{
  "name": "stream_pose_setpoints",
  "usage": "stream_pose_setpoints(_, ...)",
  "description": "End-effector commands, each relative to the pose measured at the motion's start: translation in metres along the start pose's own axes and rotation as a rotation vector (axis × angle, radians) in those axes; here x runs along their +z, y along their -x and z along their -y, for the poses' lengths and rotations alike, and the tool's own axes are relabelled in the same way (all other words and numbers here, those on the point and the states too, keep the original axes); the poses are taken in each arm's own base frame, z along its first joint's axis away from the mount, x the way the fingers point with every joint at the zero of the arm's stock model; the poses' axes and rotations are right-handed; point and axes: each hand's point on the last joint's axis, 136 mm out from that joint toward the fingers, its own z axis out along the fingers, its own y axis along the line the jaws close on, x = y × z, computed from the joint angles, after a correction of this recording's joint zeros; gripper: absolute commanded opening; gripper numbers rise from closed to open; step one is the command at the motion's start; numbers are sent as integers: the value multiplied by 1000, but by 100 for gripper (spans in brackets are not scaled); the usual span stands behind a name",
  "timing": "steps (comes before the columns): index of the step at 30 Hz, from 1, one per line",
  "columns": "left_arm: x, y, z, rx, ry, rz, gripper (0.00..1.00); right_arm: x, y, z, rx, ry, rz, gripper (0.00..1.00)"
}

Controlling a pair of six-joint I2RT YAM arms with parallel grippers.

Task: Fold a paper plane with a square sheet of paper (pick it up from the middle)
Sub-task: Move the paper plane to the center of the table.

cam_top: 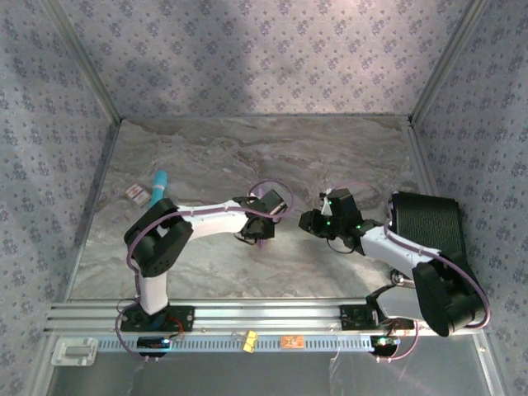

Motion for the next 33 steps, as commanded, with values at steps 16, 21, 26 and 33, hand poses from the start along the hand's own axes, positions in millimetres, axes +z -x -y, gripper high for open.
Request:
stream_pose_setpoints(16, 9, -12, -12, -65, 123, -50, 30, -5, 1, 6, 4, -21, -1, 21)
stream_pose_setpoints(21, 2, -7, -3, -73, 119, -35, 30, -6, 2, 5, 0, -20, -1, 21)
stream_pose_setpoints(26, -8, -1, 4, -74, 109, -13, 30, -8, 3, 3, -6, -17, 5, 24)
stream_pose_setpoints(33, -24, 7, 4, -80, 108, 13, 31, -12, 6, 4, -14, -29, 13, 25)
